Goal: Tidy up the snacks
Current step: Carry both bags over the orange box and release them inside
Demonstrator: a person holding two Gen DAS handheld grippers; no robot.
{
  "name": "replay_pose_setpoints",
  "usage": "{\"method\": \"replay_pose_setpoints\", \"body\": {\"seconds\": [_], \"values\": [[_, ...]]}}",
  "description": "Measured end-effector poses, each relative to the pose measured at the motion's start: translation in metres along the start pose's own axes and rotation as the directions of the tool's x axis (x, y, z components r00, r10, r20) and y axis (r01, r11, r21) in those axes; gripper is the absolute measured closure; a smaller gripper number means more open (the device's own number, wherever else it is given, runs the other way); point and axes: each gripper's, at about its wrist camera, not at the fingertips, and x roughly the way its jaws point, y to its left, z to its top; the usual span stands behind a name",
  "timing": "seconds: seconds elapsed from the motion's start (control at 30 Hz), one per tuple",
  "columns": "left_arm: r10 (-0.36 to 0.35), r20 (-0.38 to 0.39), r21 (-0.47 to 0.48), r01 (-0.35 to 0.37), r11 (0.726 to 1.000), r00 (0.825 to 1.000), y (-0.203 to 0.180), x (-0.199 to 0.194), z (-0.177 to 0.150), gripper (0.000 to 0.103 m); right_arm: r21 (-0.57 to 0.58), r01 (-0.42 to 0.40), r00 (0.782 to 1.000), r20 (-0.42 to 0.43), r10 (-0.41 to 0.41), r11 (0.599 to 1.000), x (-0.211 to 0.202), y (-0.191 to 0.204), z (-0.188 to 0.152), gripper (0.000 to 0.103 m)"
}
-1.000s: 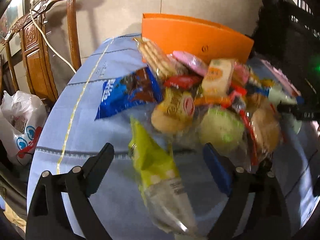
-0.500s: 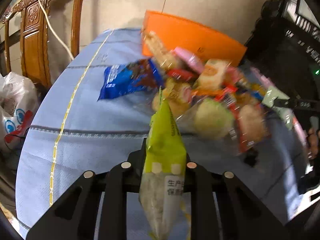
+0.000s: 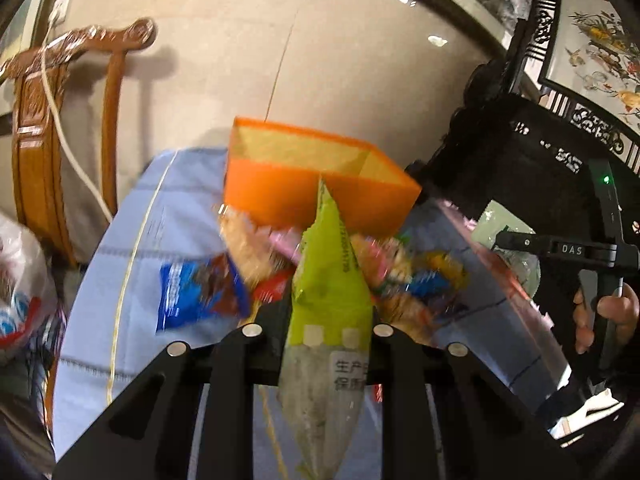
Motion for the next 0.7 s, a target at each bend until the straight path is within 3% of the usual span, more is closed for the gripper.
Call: {"method": "replay_pose_setpoints", "body": {"seconds": [0.17, 0.4, 0.57, 0.7], "values": [[-0.010, 0.052, 0.025, 0.009, 1.000, 0.999, -0.018, 0.010, 0.052, 0.084, -0.014, -0.005, 0.997, 0.081, 0.006, 1.000, -0.019, 0.000, 0.049, 0.054], [0.000, 0.127, 0.075, -0.010, 0.997, 0.992, -0.046, 0.039, 0.167, 0.084, -0.064, 0.003, 0.983, 0.182, 0.009, 0.998, -0.033, 0.004, 0.146, 0.053], [0.051, 0.194, 0.138, -0.079, 0.987, 0.980, -0.071, 0.060, 0.245, 0.084, -0.092, 0.027, 0.973, 0.231, -0.005, 0.995, -0.032, 0.010, 0.206, 0.053], [0.103, 0.198, 0.141, -0.132, 0.981, 0.975, -0.077, 0.082, 0.279, 0.084, -0.081, 0.040, 0.969, 0.245, -0.019, 0.996, -0.023, 0.010, 0.239, 0.053]]}}
